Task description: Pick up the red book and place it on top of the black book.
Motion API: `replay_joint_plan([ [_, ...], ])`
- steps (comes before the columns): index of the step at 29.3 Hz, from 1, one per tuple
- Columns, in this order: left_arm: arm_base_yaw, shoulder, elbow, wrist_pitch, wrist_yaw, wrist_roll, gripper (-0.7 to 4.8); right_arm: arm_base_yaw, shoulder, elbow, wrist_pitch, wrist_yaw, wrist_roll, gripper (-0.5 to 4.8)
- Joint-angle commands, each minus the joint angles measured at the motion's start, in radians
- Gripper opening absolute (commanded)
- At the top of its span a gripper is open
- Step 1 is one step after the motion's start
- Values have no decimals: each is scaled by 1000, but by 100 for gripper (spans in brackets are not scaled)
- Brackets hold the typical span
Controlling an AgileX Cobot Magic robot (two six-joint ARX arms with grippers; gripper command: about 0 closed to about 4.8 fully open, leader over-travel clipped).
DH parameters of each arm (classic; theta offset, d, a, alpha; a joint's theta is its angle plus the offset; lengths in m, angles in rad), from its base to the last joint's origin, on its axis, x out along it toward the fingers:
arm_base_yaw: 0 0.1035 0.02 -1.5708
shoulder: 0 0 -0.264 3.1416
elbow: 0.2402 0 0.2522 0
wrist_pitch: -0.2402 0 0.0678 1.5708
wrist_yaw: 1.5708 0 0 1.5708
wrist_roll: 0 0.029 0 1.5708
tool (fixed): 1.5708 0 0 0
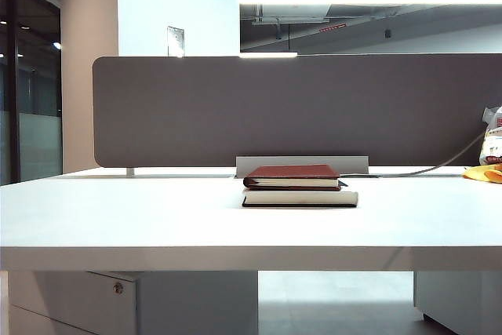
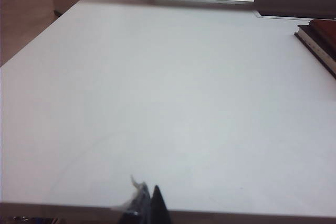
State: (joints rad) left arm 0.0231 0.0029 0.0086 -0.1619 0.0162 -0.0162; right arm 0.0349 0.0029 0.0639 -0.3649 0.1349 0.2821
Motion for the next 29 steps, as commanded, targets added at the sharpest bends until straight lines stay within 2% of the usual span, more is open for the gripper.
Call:
replay_joint_plan([
  [1,1,0,-2,-17,7,2,-5,0,0,1,2,2,-2,-6],
  [9,1,0,-2,-17,7,2,-5,0,0,1,2,3,-3,-6],
  [11,1,0,-2,-17,7,2,-5,0,0,1,10,35,-55,-6],
  [14,1,0,-2,-17,7,2,-5,0,0,-3,62,77,-69,-6],
  [19,1,0,-2,-17,7,2,-5,2,0,-56,256,18,-162,-6],
  [23,1,0,-2,-17,7,1,-5,2,0,-59,272,-35,-237,-6],
  [29,1,0,-2,-17,7,2,-5,2,0,-59,252,-36,-277,-6],
])
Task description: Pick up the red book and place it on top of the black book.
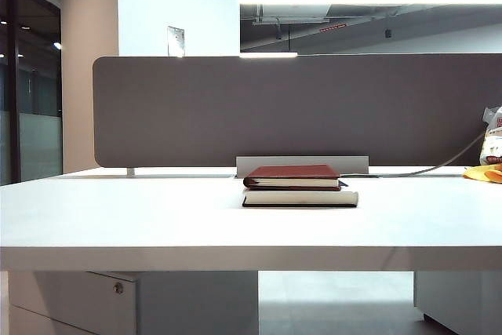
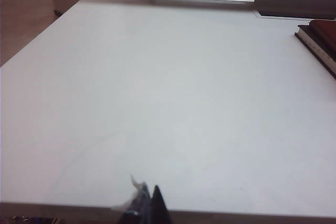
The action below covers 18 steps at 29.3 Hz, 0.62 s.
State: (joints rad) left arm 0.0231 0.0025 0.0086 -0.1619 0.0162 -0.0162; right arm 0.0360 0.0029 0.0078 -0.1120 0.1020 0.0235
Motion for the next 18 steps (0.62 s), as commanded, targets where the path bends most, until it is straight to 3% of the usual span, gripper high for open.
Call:
replay_joint_plan([
  [1,1,1,-2,-17,7,1,-5,1,0,-3,-6,-4,-21,-6],
  [18,1,1,-2,-17,7,1,-5,0,0,-3,-25,-3,-25,-6],
])
